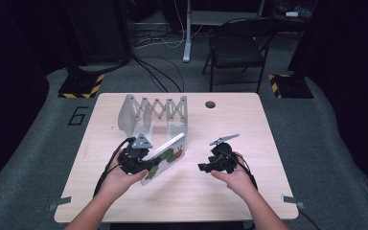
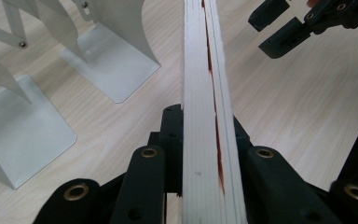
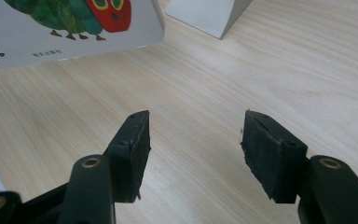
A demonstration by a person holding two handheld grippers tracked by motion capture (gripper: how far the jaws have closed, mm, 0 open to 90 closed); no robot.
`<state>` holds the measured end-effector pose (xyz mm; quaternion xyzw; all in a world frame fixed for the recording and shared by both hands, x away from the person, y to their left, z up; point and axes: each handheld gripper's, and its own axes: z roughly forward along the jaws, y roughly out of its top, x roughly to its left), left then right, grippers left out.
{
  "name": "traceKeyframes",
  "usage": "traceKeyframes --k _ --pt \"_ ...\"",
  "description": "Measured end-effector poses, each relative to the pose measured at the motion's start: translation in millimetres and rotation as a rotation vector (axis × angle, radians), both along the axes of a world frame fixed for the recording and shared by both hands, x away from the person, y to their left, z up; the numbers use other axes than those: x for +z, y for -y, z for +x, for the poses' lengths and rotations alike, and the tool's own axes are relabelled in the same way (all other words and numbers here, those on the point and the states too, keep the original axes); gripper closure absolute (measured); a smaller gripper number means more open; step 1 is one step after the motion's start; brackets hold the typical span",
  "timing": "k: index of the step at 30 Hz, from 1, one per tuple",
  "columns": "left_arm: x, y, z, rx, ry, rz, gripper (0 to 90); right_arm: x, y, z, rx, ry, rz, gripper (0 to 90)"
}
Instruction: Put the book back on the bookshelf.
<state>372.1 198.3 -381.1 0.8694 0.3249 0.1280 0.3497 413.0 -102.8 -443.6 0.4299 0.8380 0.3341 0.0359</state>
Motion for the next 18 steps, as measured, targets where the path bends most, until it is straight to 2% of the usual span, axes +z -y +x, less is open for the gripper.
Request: traceKeyframes --k 6,12,14,15,16,18 --pt "1.3 -8.6 0.3 0.039 -0.008 -0.004 76.1 -3.9 1.6 4.5 0.016 0.004 -0.018 41.7" --pt "2.5 -18.3 -2.3 0.092 0.002 -0.009 76.1 -8.6 1.2 5.9 0.045 0.01 0.0 41.7" --pt "2.8 -20.0 -2.8 0.096 0.004 -0.009 76.1 -9.5 0.7 5.5 0.038 0.014 0.0 41.7" --pt "2.9 -21.9 -3.4 0.106 0.01 -0.017 76.1 -8.9 0.2 3.9 0.032 -0.004 0.0 41.7" --pt "3.8 -23.3 -4.1 0.112 0.009 -0.007 76.1 -9.8 0.9 3.6 0.056 0.015 -0.003 41.7" --pt "4.2 -26.3 -5.0 0.126 0.01 -0.012 76.1 -10.2 -0.1 2.2 0.053 0.01 0.005 41.8"
